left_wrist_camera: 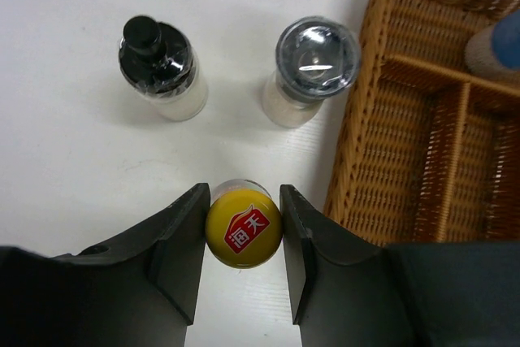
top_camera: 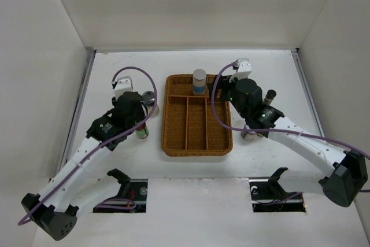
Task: Organize the condiment bottles
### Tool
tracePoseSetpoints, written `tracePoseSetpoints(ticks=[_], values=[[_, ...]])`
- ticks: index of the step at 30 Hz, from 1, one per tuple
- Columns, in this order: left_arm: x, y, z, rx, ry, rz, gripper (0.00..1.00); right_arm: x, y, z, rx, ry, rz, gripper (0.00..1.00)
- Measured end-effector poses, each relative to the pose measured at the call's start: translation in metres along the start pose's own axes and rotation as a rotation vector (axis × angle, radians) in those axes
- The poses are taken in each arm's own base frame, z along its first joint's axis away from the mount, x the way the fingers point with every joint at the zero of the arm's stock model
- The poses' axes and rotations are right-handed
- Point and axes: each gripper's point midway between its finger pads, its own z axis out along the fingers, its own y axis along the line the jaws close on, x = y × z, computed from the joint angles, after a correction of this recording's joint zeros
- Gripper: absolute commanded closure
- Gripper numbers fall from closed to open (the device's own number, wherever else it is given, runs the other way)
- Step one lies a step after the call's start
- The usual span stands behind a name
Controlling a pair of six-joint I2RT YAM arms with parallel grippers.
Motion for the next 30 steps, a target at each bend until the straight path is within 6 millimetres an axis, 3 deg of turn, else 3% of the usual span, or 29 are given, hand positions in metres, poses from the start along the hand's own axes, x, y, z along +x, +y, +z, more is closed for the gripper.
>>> tracePoseSetpoints(ticks=[9,14,18,23,30], values=[[-0.063,-0.032,-0.025,0.092,-0.104,-0.031,0.9,-0.001,-0.005,-0.003,0.007,-0.005,0.003,0.18],[-0.104,-0.063,-0.02,0.13,-0.164,-0.045,0.9,-0.009,-0.01,-0.008,0.012,-0.028,0.013,0.18],[-0.13,-0.097,-0.001,0.152,-0.182,-0.036,0.9,-0.01,-0.013,-0.015,0.01,-0.04,0.018,0.18],[-0.153,-0.139,0.041,0.171,-0.19,-0.021,0.9,-0.004,-0.019,-0.021,0.017,-0.036,0.02,0.18],[-0.159,-0.173,0.108,0.174,-0.163,0.001,0.9,-0.001,-0.021,-0.023,0.018,-0.034,0.026,0.18]])
